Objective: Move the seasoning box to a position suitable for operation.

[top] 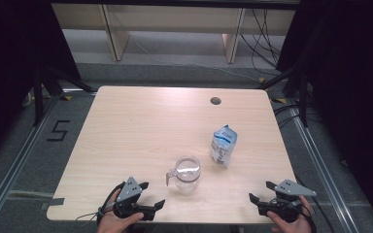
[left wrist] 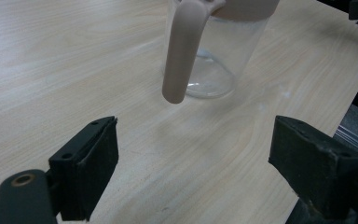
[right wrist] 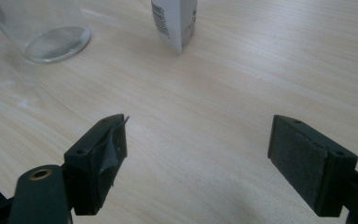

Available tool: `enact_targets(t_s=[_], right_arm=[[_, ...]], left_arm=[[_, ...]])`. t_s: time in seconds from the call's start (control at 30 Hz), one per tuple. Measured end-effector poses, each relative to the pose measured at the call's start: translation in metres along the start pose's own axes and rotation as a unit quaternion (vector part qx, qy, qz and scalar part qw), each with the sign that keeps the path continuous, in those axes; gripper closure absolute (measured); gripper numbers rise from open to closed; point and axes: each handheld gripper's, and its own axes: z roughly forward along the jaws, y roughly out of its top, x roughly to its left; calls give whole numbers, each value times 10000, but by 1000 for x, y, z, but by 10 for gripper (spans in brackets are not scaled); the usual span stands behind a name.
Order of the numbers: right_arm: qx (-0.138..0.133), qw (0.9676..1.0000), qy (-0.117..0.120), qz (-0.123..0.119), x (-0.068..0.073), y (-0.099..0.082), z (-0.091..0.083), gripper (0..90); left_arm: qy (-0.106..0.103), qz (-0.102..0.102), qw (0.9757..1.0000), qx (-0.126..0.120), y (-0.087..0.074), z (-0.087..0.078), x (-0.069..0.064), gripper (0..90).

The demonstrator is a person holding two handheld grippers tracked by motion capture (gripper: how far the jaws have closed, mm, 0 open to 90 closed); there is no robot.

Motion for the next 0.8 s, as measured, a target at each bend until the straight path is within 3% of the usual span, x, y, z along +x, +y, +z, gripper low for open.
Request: enact_targets(t_s=[0.13,0.17,0.2,0.4,0.57,0.7,0.73,0.8], right_arm=[[18,10000,-9,-13,0,0,0,202],[-1,10000,53,2,-1,0,2,202],[-7,10000,68,10,-1,0,2,202],[-18,10000,52,41,-1,0,1,202],[-26,10000,62,63,-1,0,2,202],[11,9998,48,185,1,0,2,203],[-24,10000,23,49,-1,0,2,202],[-30,10000,29,19,-1,0,2,203]], left_arm=[[-10,32,10000,-54,2,2,-1,150],[-12,152,9999,-6,5,2,0,152],[-30,102,9999,-51,6,4,-1,155],[-62,358,9993,-72,14,6,2,202],[-101,444,9988,-166,20,10,4,259],[-136,611,9979,-191,27,13,2,371],[-106,635,9977,-228,28,14,1,385],[-67,710,9973,-182,29,18,1,410]])
